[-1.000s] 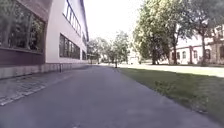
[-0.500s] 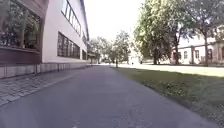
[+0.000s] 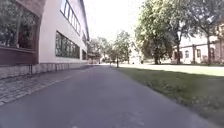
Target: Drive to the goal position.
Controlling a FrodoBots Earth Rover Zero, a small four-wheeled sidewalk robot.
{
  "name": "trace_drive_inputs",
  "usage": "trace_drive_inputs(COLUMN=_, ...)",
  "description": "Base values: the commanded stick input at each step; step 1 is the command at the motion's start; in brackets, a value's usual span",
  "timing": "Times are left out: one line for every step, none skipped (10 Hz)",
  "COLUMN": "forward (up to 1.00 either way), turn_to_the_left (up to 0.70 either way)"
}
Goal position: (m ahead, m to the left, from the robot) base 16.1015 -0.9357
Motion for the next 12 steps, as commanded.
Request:
trace_drive_inputs(forward=0.85, turn_to_the_left=0.00)
trace_drive_inputs(forward=0.85, turn_to_the_left=0.00)
trace_drive_inputs(forward=0.85, turn_to_the_left=0.00)
trace_drive_inputs(forward=0.85, turn_to_the_left=0.00)
trace_drive_inputs(forward=0.85, turn_to_the_left=0.00)
trace_drive_inputs(forward=0.85, turn_to_the_left=0.00)
trace_drive_inputs(forward=0.85, turn_to_the_left=0.00)
trace_drive_inputs(forward=0.85, turn_to_the_left=0.00)
trace_drive_inputs(forward=0.85, turn_to_the_left=0.00)
trace_drive_inputs(forward=0.85, turn_to_the_left=0.00)
trace_drive_inputs(forward=0.85, turn_to_the_left=0.00)
trace_drive_inputs(forward=0.85, turn_to_the_left=0.00)
